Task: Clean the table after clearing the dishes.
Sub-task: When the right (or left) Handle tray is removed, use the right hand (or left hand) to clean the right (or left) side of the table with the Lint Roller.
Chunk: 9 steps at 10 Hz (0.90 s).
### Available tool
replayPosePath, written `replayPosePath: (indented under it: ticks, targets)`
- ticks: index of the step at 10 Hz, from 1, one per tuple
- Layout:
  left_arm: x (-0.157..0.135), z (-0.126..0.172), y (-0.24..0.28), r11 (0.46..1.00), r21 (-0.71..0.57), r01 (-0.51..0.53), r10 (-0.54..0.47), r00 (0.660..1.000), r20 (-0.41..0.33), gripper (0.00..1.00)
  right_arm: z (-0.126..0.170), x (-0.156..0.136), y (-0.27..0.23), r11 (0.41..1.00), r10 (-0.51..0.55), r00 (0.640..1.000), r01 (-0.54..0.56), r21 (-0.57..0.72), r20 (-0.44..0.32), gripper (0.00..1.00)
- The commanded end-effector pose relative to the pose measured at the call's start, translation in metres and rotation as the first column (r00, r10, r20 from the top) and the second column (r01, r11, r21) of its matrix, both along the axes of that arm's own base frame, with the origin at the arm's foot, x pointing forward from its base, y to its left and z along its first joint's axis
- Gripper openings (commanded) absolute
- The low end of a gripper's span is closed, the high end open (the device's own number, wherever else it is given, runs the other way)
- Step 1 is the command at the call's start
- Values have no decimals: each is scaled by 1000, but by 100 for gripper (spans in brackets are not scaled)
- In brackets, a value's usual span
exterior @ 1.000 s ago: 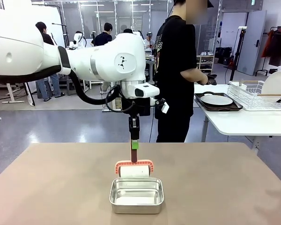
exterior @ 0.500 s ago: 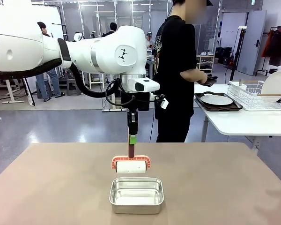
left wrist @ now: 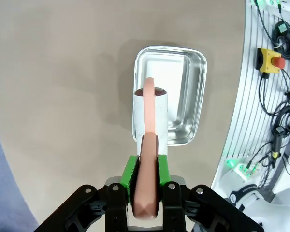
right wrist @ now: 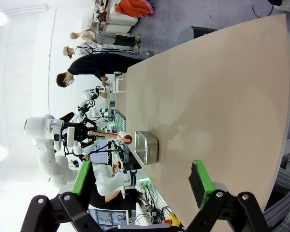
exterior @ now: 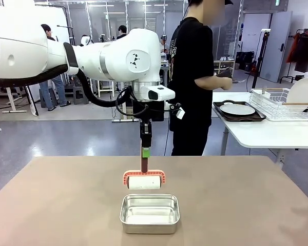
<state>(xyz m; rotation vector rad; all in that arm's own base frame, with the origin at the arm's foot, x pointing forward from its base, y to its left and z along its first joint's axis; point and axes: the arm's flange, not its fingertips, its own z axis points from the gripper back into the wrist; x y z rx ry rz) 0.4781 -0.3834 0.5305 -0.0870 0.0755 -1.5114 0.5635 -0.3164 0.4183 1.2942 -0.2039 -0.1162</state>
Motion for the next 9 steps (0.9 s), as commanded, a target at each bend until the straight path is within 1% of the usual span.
replayPosePath:
  ticks: [1, 2, 3, 4, 5, 6, 7, 8, 9]
  targets:
    - [0, 0, 0, 1000, 0, 0, 0, 1000, 0, 22, 2, -1, 1, 1000, 0, 1000, 0, -1, 3, 100]
    - [10, -6, 6, 997, -38, -73, 74, 997, 35, 22, 2, -1, 1, 1000, 0, 1000, 0, -1, 3, 100]
    - [14, -13, 14, 994, -33, -106, 108, 991, 80, 22, 2, -1, 1, 1000, 0, 1000, 0, -1, 3, 100]
    - [17, -21, 22, 987, -42, -155, 158, 984, 83, 22, 2, -1, 1, 1000, 0, 1000, 0, -1, 3, 100]
    - [22, -21, 28, 971, -63, -231, 237, 966, 109, 22, 2, -1, 1, 1000, 0, 1000, 0, -1, 3, 100]
    - [25, -18, 34, 957, -79, -279, 286, 952, 109, 22, 2, -1, 1, 1000, 0, 1000, 0, -1, 3, 100]
    - [31, -15, 41, 932, -76, -356, 363, 922, 137, 22, 2, -1, 1, 1000, 0, 1000, 0, -1, 3, 100]
    - [35, -13, 50, 896, -66, -438, 443, 884, 148, 22, 2, -1, 1, 1000, 0, 1000, 0, -1, 3, 100]
    - [41, -15, 60, 840, -59, -540, 542, 827, 152, 22, 2, -1, 1, 1000, 0, 1000, 0, -1, 3, 100]
